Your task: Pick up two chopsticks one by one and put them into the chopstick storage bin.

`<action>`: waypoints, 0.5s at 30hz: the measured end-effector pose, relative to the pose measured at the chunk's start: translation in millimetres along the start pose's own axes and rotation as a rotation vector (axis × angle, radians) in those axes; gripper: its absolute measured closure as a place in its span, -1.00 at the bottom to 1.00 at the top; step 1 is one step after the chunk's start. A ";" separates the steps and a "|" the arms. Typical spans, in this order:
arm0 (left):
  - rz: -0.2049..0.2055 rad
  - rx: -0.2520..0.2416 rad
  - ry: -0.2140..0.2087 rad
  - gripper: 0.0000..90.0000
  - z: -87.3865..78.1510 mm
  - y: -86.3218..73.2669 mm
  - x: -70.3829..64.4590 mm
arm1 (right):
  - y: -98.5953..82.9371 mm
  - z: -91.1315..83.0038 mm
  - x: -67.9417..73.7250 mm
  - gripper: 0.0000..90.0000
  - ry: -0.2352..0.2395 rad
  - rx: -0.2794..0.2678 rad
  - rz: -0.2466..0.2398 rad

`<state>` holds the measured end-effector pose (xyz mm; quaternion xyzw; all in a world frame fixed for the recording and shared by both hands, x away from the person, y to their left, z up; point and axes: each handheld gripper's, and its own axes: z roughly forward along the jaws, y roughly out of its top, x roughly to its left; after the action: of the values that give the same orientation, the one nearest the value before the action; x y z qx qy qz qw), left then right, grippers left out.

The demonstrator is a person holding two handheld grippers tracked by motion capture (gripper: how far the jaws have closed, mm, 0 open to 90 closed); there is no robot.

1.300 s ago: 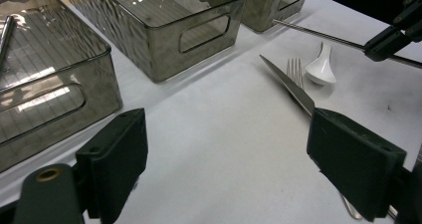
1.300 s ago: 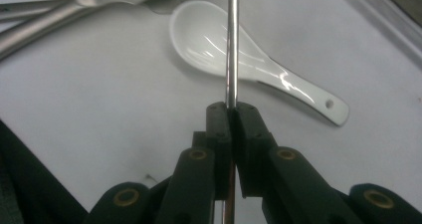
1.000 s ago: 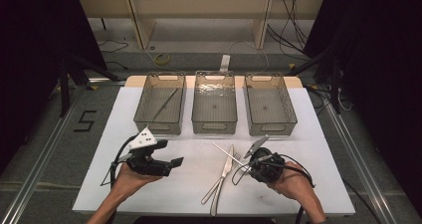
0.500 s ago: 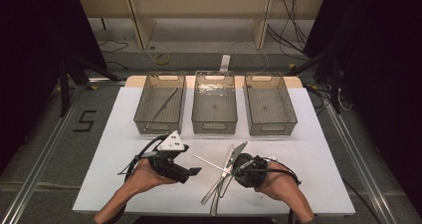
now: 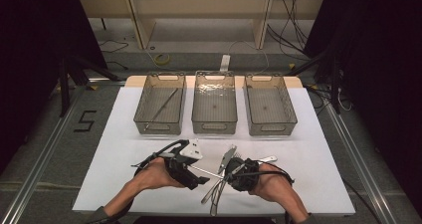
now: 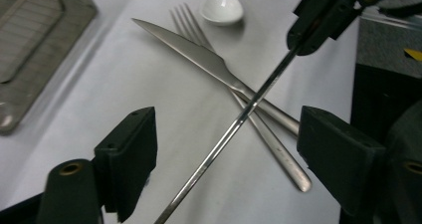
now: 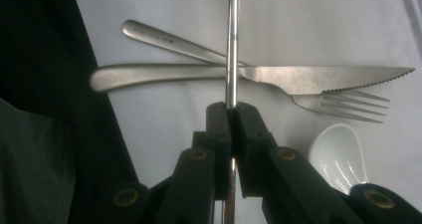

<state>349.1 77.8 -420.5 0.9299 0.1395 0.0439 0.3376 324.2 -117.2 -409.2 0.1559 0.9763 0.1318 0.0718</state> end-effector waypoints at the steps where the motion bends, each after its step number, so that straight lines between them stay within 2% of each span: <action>1: 0.011 0.009 0.001 -0.43 1.5 0.0 -1.2 | 0.9 0.2 1.3 0.92 0.003 0.000 -0.001; 2: 0.022 0.016 0.011 -0.41 3.2 0.2 -2.8 | 1.7 -0.4 0.7 0.92 0.007 0.011 -0.018; 4: 0.031 0.032 0.013 -0.39 6.2 0.3 -5.0 | 3.2 -0.1 3.2 0.92 0.005 0.001 -0.006; 5: 0.042 0.038 0.013 -0.35 7.2 0.3 -6.0 | 3.2 0.7 3.0 0.92 0.008 -0.008 -0.024; 8: 0.054 0.043 0.016 -0.25 8.8 0.6 -8.5 | 4.8 0.9 5.3 0.92 0.014 -0.016 -0.013; 9: 0.060 0.045 0.013 -0.21 8.7 0.8 -8.7 | 4.8 0.7 4.6 0.92 0.010 -0.006 -0.039; 13: 0.077 0.050 0.007 0.01 9.4 0.3 -10.1 | 6.1 0.8 6.5 0.92 0.015 -0.002 -0.035; 15: 0.085 0.058 -0.001 0.09 10.3 0.1 -10.6 | 6.4 1.0 6.2 0.92 0.022 -0.002 -0.049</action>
<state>340.8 68.3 -428.3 0.9444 0.1008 0.0534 0.3084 320.4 -109.0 -409.0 0.1302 0.9805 0.1326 0.0643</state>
